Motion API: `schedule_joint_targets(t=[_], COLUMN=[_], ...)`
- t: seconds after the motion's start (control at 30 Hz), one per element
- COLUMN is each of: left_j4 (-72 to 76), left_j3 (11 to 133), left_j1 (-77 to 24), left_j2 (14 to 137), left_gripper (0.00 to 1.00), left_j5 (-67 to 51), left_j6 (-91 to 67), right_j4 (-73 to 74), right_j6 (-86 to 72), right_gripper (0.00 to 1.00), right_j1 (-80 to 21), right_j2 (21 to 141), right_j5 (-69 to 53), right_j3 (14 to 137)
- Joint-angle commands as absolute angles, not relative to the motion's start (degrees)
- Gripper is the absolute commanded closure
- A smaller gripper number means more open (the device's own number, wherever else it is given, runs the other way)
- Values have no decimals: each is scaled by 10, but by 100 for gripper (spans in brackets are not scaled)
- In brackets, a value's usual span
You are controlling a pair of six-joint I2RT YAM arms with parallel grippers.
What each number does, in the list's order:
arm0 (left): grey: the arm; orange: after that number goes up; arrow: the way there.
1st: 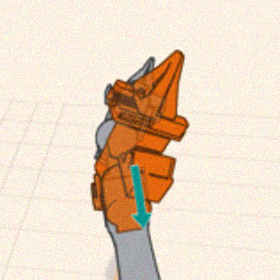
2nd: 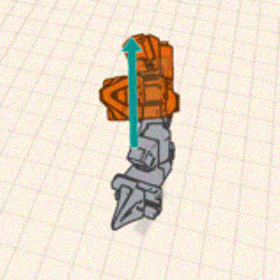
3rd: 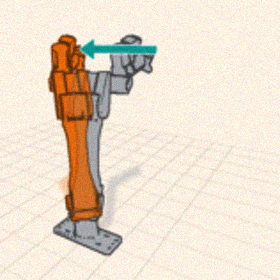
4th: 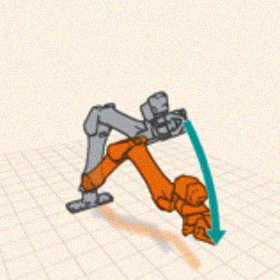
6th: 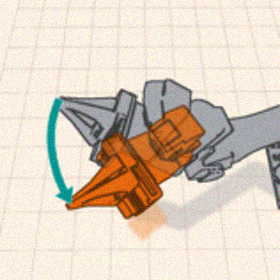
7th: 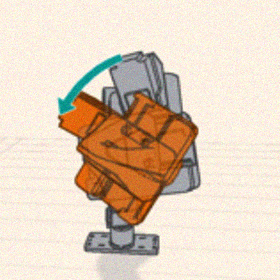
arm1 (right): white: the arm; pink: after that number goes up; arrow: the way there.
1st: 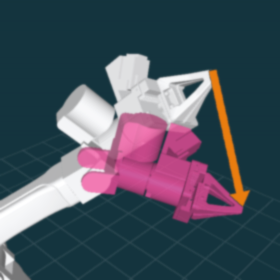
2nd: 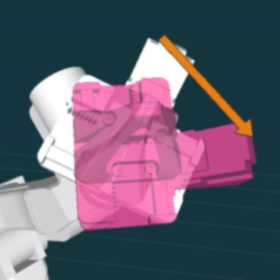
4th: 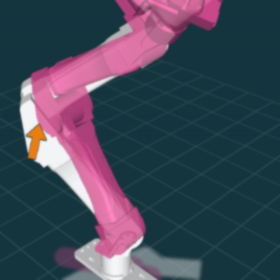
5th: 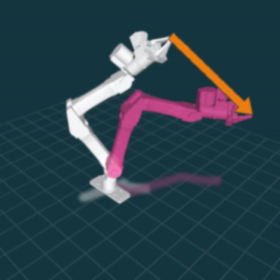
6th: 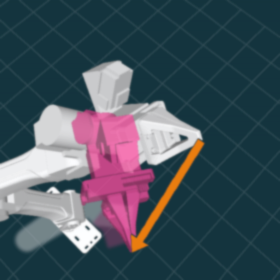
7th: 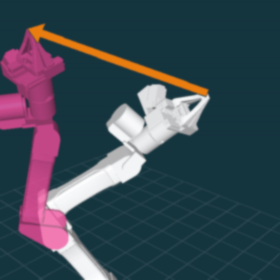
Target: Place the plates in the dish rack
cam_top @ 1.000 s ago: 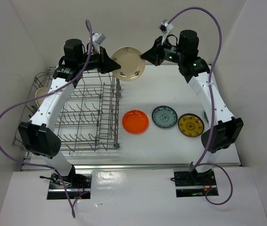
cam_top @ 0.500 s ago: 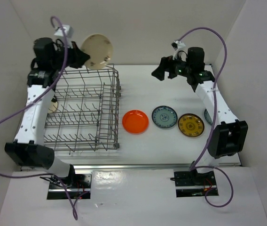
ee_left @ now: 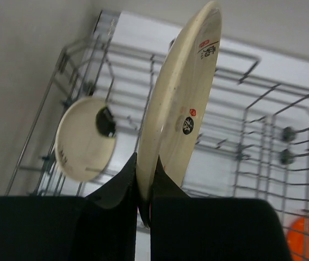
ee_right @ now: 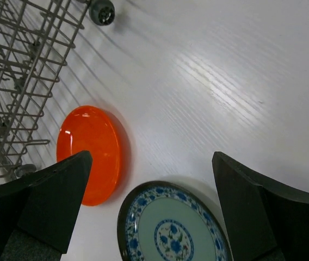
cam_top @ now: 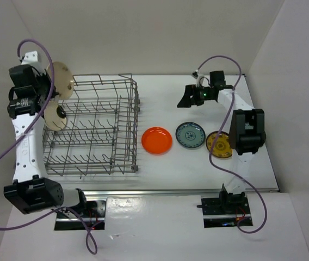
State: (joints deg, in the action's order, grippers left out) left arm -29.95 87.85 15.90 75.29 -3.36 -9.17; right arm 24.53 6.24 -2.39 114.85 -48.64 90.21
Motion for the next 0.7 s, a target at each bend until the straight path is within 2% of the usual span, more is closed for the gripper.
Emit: schedule_joint_targets(t=[0.0, 0.13, 0.47, 0.67], left_j4=[-301, -288, -209, -171], left_j3=[847, 821, 743, 715], left_j1=[169, 169, 224, 258], left_j2=[751, 751, 737, 737], left_gripper=[100, 100, 100, 100], left_j5=[43, 78, 100, 52], left_j6=[-81, -69, 17, 85], right_j4=[275, 325, 382, 401], right_j6=[135, 189, 270, 299], right_gripper=[0, 0, 0, 0], right_j1=[-76, -103, -103, -97], right_j2=[1185, 1245, 1334, 1366], right_j5=[-501, -501, -510, -530], right_j3=[957, 1019, 1065, 1065])
